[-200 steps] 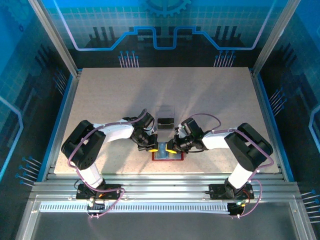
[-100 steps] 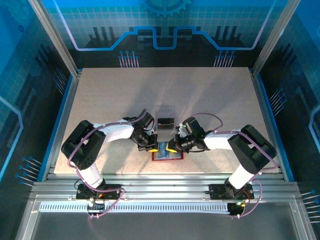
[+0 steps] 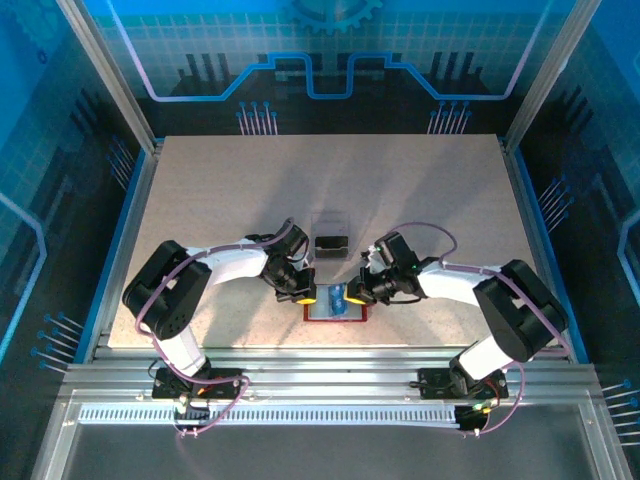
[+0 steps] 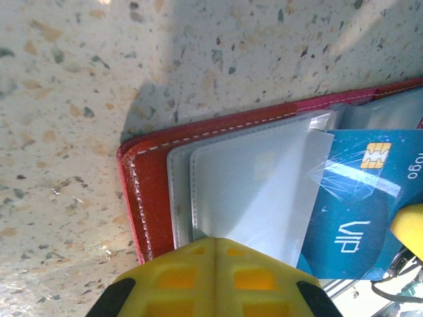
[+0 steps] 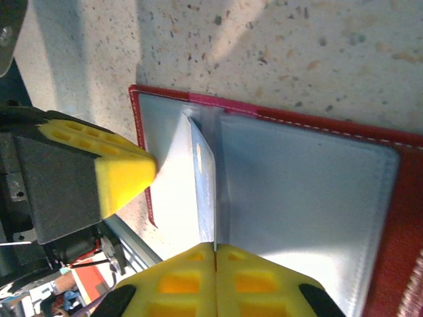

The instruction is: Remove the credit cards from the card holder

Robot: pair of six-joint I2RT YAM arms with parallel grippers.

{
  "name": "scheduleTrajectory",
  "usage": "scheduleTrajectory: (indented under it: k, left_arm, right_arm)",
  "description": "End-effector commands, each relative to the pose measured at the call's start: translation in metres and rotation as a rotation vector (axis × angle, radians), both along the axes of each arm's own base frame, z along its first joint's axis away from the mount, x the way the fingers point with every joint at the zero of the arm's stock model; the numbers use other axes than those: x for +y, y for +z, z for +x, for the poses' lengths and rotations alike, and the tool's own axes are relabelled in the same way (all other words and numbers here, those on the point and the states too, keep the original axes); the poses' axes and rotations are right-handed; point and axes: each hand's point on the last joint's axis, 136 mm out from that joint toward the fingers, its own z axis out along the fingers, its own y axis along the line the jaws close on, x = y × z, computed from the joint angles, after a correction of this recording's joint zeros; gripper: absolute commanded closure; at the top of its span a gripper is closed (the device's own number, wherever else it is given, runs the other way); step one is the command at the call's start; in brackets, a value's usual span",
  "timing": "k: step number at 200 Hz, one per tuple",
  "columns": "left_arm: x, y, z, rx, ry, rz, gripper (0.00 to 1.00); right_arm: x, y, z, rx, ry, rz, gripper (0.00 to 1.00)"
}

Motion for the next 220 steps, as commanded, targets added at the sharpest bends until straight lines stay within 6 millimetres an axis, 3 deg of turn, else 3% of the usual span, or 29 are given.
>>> scheduleTrajectory:
  k: [1, 81, 147, 179, 186, 220]
  left_arm:
    - [0.017, -0.009, -0.017, 0.036, -0.016, 0.086, 1.00]
    - [0.014, 0.000, -0.015, 0.021, -0.015, 0.062, 1.00]
    - [0.009, 0.019, -0.009, -0.023, 0.001, 0.017, 1.00]
    - [0.010, 0.033, -0.005, -0.066, 0.004, 0.010, 0.93]
    - [0.012, 0.035, -0.004, -0.076, 0.007, 0.012, 0.91]
    - [0.027, 0.045, 0.000, -0.113, 0.050, 0.000, 0.89]
  right_arm:
    - [-0.014, 0.002, -0.001, -0.001, 0.007, -0.078, 0.94]
    - [-0.015, 0.016, 0.001, -0.022, 0.025, -0.095, 0.95]
    - [-0.019, 0.054, 0.007, -0.139, 0.056, -0.101, 0.95]
    - [-0.028, 0.069, 0.007, -0.236, 0.173, -0.184, 1.00]
    - [-0.027, 0.081, 0.013, -0.288, 0.208, -0.197, 1.00]
    - [-0.043, 0.098, 0.024, -0.419, 0.414, -0.360, 1.00]
